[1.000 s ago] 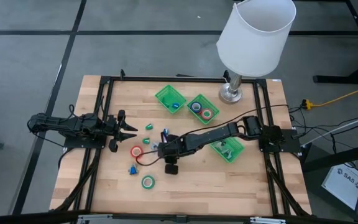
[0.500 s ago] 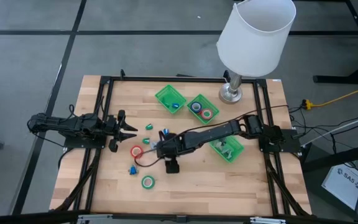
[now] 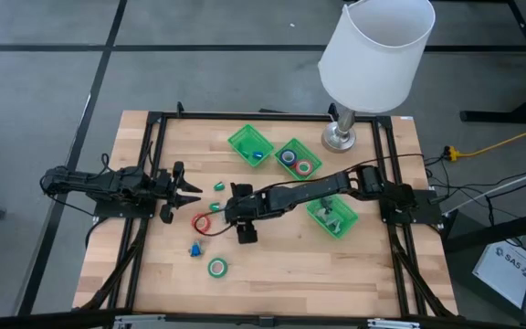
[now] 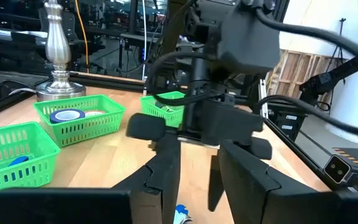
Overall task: Pick and place Stapler, Stapler remover, tape
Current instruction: Put the middle blue stapler into the top basket
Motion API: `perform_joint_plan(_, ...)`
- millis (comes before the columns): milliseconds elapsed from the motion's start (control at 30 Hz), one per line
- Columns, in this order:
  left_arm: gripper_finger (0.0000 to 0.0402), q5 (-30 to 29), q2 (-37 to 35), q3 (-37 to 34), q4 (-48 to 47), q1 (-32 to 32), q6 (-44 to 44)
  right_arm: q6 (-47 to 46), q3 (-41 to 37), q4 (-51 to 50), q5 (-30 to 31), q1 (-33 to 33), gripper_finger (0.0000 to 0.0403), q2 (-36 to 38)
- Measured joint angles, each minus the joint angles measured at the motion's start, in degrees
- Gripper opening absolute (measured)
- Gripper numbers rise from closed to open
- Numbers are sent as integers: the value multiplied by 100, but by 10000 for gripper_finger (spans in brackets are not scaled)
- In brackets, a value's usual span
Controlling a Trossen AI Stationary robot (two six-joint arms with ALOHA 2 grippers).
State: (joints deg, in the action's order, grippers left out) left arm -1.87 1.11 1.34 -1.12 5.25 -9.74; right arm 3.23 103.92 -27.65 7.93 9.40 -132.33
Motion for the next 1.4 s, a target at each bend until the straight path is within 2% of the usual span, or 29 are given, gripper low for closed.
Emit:
perform_joint_plan(400,107,0,0,-1,0,0,-1,-37,-20,68,-180,-207,273,-47)
perform_joint_plan(733,107,0,0,-2,1,0,0,1,-20,289,-281,-211,273,-402)
perform_joint_plan(1000,107,0,-1,-1,0,1,0,-384,-2,306,-258,-211,269,-433)
perform_joint_plan(1133,107,0,1,-2,1,-1,0,-845,24,223,-290,-210,240,-442)
perform_joint_plan(1400,107,0,-1,-2,1,1,-2,-1508,39,-26,-341,-54,147,-440)
